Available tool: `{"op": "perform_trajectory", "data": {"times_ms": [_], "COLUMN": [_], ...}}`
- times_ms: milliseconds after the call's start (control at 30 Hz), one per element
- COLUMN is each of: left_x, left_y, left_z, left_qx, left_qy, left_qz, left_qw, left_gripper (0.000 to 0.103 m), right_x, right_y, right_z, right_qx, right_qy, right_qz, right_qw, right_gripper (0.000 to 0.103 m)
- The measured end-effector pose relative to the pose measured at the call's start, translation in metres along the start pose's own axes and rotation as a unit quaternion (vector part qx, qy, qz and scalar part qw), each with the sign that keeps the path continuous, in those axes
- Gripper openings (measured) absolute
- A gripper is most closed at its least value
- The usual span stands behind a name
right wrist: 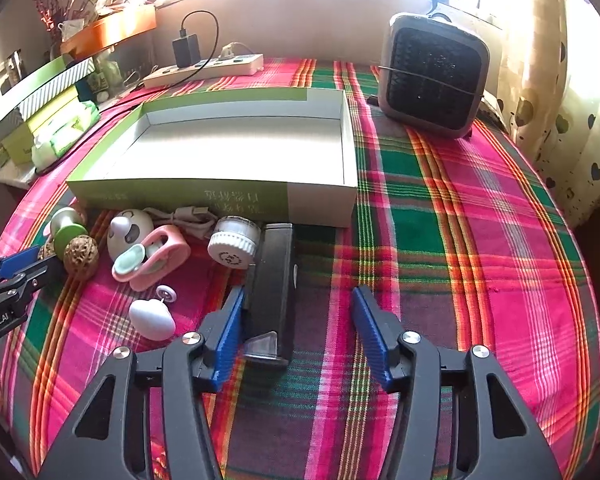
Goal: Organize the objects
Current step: 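Close left tool on brown walnut while right tool closes on black gadget, then lift walnut with left tool while right tool carries gadget over white box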
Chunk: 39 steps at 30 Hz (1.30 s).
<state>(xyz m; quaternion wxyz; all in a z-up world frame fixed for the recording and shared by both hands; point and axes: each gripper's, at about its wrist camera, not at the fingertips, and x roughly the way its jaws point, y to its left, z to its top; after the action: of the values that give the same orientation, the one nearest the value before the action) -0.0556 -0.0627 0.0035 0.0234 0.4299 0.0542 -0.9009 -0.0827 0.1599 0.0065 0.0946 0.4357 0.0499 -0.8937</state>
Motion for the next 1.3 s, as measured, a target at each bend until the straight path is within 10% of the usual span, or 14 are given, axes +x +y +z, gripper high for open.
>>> {"op": "perform_trajectory", "data": {"times_ms": [433,1300], "left_x": [0.001,-0.010], "left_y": [0.001,-0.001], "left_z": [0.001,0.002], "left_qx": [0.000,0.002], "left_qy": [-0.001,-0.007], "left_qz": [0.004,-0.008], "left_qw": [1.0000,0.9999], "left_gripper": [0.032,0.028], "right_x": [-0.002,-0.013], "right_y": [0.004,0.003], "right_z": [-0.001,-0.002], "right_qx": [0.000,0.006], "right_qy": [-0.004,-0.014], "right_qz": [0.002,0.005], "right_qw": [1.000,1.000], "right_gripper": [0.027,0.025]}}
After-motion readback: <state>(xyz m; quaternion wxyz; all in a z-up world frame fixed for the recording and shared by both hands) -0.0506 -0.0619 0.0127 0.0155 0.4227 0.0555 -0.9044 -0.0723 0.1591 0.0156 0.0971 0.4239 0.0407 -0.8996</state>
